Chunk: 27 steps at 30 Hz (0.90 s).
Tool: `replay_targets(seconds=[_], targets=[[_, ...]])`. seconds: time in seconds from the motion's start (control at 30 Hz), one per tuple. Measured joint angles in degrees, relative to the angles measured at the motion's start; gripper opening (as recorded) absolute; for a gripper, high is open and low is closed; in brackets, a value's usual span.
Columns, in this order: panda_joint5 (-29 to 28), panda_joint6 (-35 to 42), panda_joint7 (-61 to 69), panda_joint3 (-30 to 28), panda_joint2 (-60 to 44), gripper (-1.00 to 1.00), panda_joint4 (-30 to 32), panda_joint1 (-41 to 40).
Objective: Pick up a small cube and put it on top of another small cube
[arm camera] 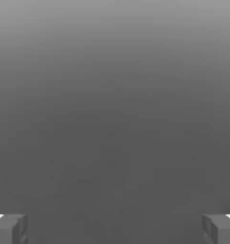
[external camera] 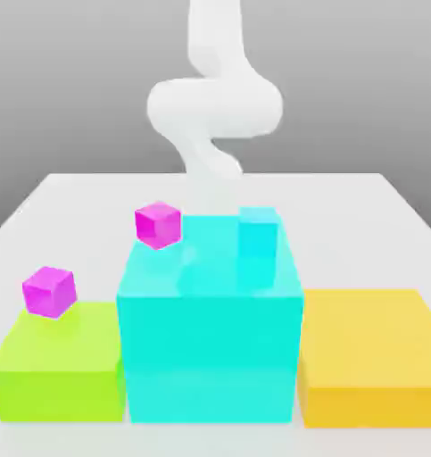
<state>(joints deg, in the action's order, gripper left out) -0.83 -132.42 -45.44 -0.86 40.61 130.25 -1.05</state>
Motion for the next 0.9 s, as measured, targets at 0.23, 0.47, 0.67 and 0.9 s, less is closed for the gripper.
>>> replay_targets(seconds=[0.23, 0.47, 0.67, 0.9], targets=[[-1.59, -1.81, 1.74, -3.33, -14.83, 0.0, -4.35, -2.57], [-0.9, -3.65, 5.02, -7.43, -29.33, 0.0, -8.57, -4.93], [1.98, -5.18, 9.39, -10.11, -41.94, 0.0, -12.21, -8.86], [6.31, -6.83, 15.03, -10.94, -56.77, 0.0, -16.49, -13.87]])
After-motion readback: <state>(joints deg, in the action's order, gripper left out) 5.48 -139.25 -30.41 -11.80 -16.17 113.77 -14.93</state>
